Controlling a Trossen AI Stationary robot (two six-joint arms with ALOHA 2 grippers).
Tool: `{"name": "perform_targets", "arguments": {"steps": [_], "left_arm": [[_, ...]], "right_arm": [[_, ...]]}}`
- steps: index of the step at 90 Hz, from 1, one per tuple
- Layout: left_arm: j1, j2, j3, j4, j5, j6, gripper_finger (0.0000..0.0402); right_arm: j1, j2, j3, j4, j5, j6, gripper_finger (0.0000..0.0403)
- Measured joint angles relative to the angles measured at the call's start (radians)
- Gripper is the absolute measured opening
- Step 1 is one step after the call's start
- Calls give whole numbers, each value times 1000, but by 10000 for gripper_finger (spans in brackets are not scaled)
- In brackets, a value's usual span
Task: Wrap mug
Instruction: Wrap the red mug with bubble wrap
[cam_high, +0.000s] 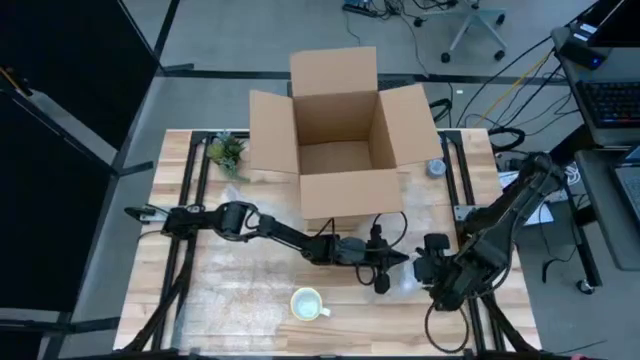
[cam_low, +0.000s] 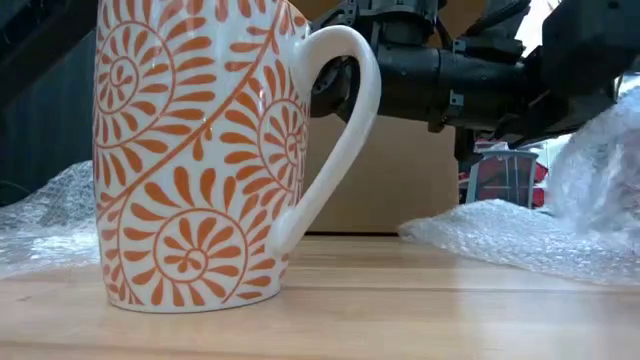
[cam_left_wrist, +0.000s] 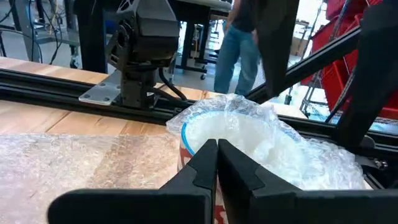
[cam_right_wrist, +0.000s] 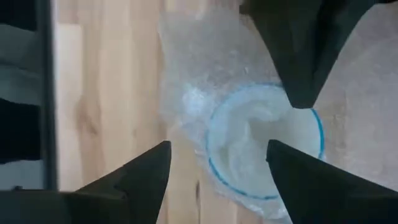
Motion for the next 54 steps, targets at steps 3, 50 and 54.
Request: {"name": "perform_targets", "arguments": {"steps": [3, 50, 54], "left_arm": [[0, 0, 0, 0, 0, 0, 0], [4, 0, 0, 1, -2, -2, 0], [4, 0, 0, 1, -3, -2, 0]], "right_arm": [[0, -5, 0, 15, -14, 0, 252], [52, 214, 0, -74, 80, 42, 251], [51, 233, 0, -81, 92, 35, 251]]}}
